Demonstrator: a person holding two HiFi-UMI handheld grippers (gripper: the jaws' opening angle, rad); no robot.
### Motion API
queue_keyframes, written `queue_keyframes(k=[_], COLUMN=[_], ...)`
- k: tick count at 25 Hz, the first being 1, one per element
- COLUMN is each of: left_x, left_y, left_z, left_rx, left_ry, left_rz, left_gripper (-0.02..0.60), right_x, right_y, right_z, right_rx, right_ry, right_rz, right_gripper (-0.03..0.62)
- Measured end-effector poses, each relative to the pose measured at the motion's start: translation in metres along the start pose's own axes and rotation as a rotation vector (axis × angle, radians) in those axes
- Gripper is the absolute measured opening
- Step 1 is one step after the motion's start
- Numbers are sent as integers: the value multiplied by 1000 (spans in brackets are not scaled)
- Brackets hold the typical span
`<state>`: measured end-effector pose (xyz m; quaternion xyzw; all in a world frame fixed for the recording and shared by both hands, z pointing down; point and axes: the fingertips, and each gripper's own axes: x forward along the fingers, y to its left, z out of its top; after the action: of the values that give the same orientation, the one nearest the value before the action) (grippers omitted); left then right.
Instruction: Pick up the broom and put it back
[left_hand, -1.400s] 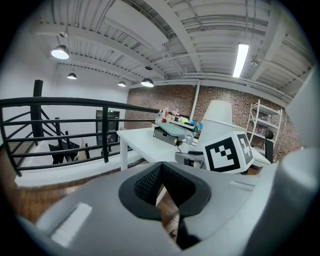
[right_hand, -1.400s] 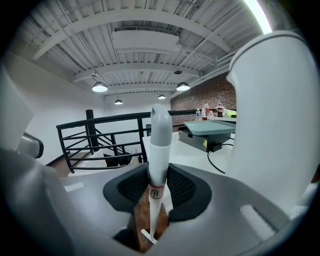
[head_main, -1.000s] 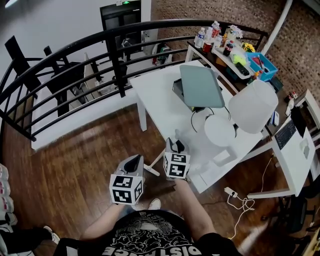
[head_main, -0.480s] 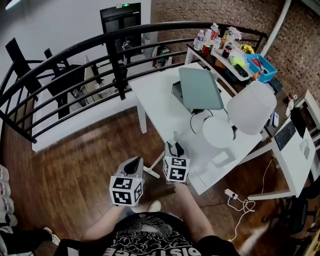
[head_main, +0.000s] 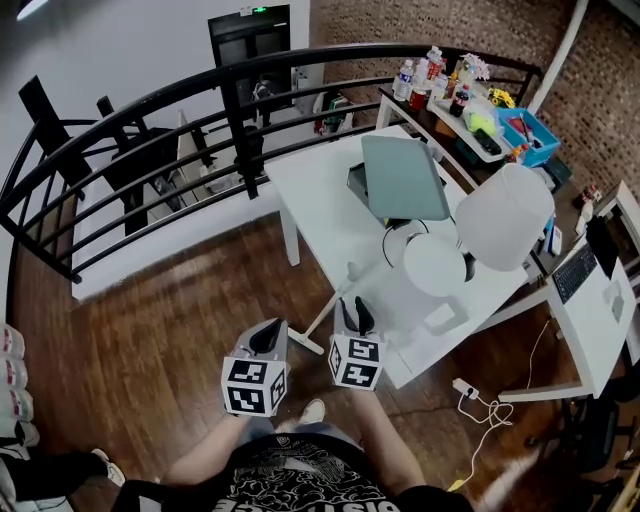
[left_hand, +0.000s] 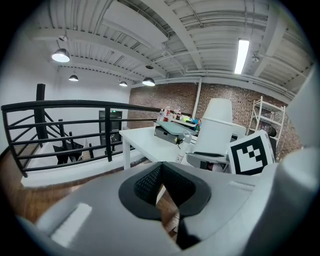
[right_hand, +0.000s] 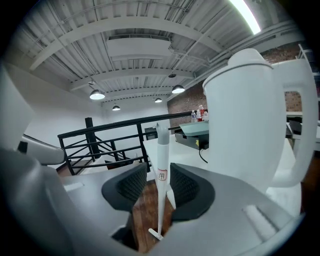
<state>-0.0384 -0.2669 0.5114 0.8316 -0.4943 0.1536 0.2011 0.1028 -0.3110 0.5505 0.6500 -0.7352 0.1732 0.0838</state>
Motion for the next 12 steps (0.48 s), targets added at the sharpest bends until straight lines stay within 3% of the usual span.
queue_keyframes(k=[7,12], left_x=[-16,-56], left_y=[4,27], left_z=[-5,-7], left_rx=[-9,-25], left_ry=[-16,-62], left_rz=[-23,-4], left_gripper=[5,5], right_x=[-38,-65], right_y=[32,80], right_z=[7,15], right_rx=[15,-14], right_ry=[-41,-74], right_rz=[21,58], right_gripper=[115,101])
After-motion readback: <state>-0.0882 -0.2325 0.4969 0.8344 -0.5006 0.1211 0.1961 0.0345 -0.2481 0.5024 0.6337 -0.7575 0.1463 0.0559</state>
